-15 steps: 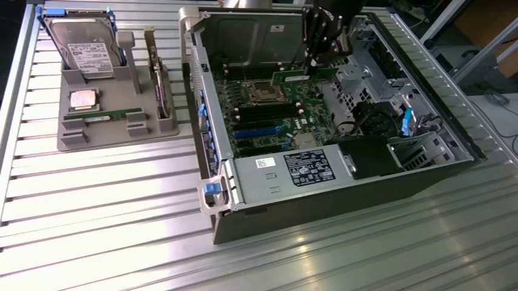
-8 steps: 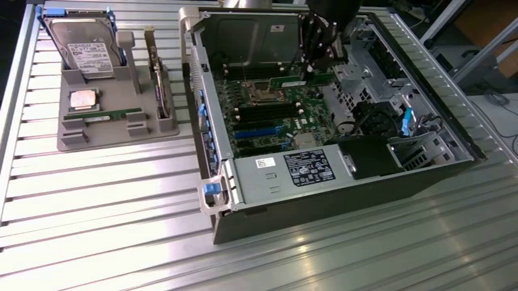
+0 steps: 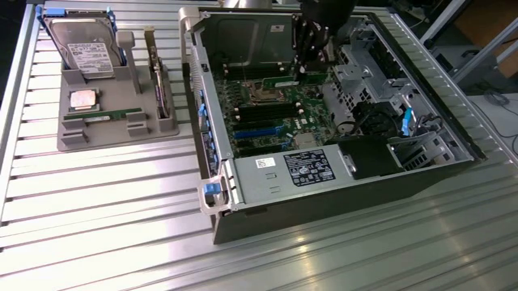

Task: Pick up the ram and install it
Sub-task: 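Insert the ram into the slot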

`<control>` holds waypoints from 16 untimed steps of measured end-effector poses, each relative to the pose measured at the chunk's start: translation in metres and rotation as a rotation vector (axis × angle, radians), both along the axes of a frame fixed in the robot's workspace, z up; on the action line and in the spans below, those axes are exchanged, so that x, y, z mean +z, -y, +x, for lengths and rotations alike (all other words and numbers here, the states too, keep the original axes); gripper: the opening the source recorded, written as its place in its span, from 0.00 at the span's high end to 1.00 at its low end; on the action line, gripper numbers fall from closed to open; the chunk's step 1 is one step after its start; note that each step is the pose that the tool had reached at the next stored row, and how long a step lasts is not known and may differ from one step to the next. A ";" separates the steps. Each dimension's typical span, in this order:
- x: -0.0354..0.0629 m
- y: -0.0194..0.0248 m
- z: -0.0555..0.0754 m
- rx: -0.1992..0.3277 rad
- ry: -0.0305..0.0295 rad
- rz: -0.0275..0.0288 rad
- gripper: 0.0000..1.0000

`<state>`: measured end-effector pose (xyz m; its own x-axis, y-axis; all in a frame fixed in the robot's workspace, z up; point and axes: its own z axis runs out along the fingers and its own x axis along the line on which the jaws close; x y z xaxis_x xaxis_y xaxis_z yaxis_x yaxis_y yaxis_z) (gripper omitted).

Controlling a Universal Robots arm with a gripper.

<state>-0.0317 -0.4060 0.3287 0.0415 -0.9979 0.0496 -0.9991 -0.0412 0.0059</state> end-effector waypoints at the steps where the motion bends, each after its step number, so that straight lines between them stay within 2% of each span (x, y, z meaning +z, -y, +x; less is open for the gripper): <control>1: -0.0005 0.0018 -0.001 0.000 0.0000 0.0003 0.87; 3: -0.0027 0.0054 -0.003 0.000 0.0000 0.0004 0.87; 4: -0.0036 0.0058 -0.004 0.000 0.0000 0.0005 0.87; 7: -0.0059 0.0059 -0.005 0.000 0.0000 0.0003 0.87; 16: -0.0233 0.0059 -0.012 -0.006 -0.0001 0.0003 0.87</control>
<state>-0.0439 -0.4119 0.3055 0.0359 -0.9981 0.0493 -0.9993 -0.0356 0.0060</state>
